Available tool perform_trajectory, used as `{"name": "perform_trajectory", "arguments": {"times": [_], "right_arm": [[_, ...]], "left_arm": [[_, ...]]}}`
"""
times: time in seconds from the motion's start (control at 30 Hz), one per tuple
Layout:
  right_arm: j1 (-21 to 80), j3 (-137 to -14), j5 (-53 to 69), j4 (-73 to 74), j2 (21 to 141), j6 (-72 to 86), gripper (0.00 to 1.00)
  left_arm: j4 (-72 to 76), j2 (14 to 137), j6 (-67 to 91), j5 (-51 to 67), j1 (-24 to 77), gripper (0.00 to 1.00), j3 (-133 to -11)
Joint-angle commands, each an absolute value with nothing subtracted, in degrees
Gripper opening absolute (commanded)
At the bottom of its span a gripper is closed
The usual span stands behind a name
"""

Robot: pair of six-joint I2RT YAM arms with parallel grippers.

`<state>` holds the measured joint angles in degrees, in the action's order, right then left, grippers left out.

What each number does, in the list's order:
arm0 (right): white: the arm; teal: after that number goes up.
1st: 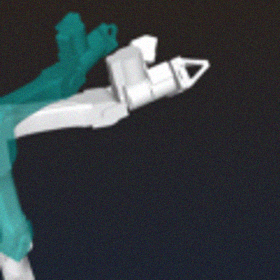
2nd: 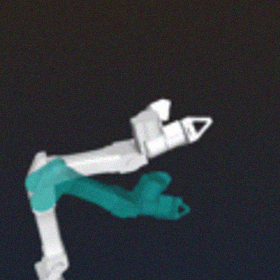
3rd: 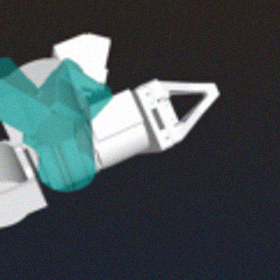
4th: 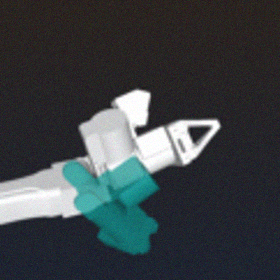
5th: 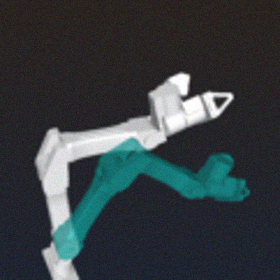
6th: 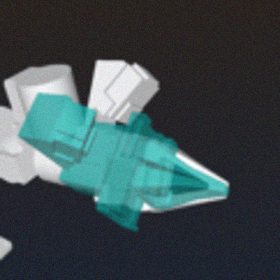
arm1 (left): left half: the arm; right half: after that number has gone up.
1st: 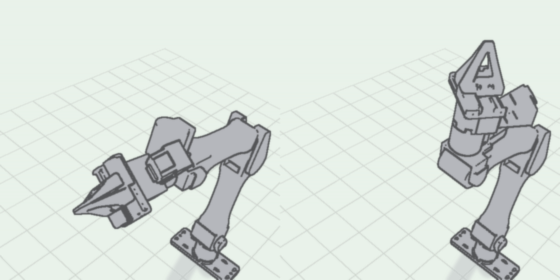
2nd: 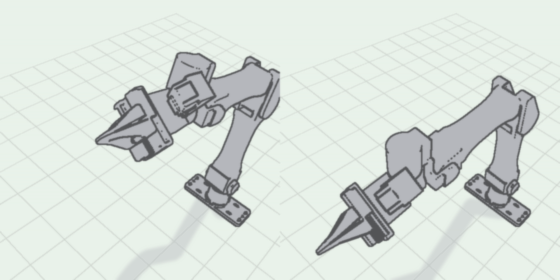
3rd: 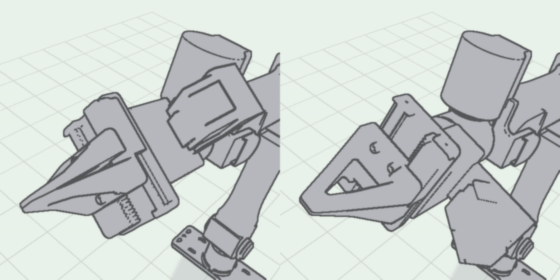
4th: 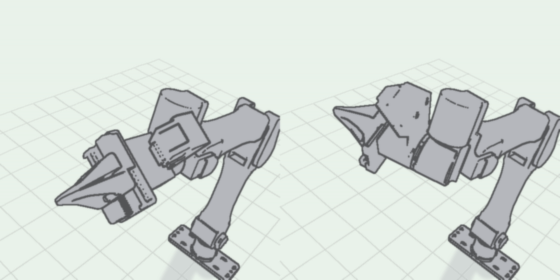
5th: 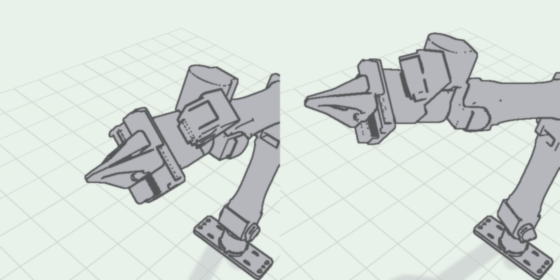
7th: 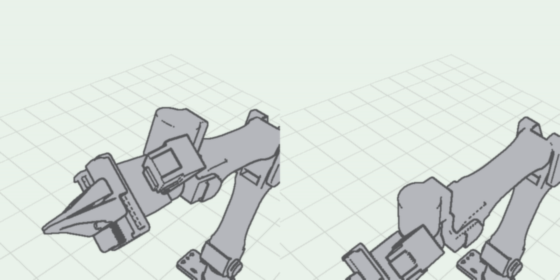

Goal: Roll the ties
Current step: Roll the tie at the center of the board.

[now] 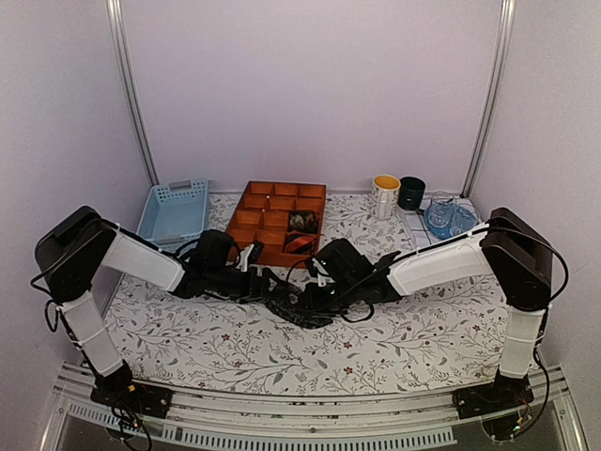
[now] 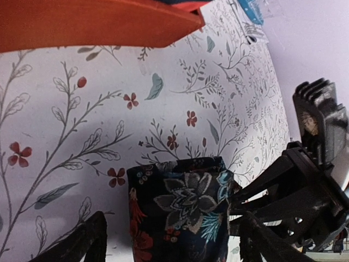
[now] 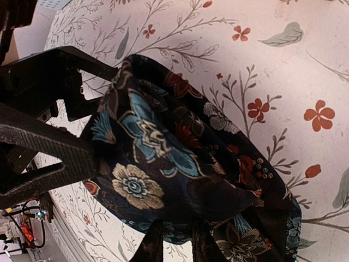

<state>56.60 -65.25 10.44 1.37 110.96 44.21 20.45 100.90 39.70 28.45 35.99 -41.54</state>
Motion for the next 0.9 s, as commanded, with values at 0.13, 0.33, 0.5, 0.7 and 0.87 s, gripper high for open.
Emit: {"name": "perform_trajectory", "arguments": {"times": [0.13, 0.33, 0.5, 0.7, 0.87], "right_arm": [[55.9, -63.5, 10.2, 3.2, 114.0, 44.7, 0.19], [55.8, -63.5, 10.4, 3.0, 114.1, 44.7, 0.19], [55.9, -63.1, 10.9, 2.8, 113.2, 44.8, 0.19], [55.9, -62.8, 11.8, 3.8, 107.8, 44.7, 0.2], [56.4, -62.6, 11.2, 5.1, 99.9, 43.2, 0.23]], "left_arm": [[24.0, 105.5, 40.3, 35.2, 35.0, 0.75, -43.5], [26.3, 106.8, 41.4, 37.0, 35.1, 0.59, -43.5], [24.7, 106.2, 40.6, 35.3, 35.1, 0.45, -43.7], [19.2, 104.7, 37.7, 30.7, 35.1, 0.4, -44.6], [15.9, 103.5, 35.8, 27.6, 35.1, 0.39, -44.6]]}}
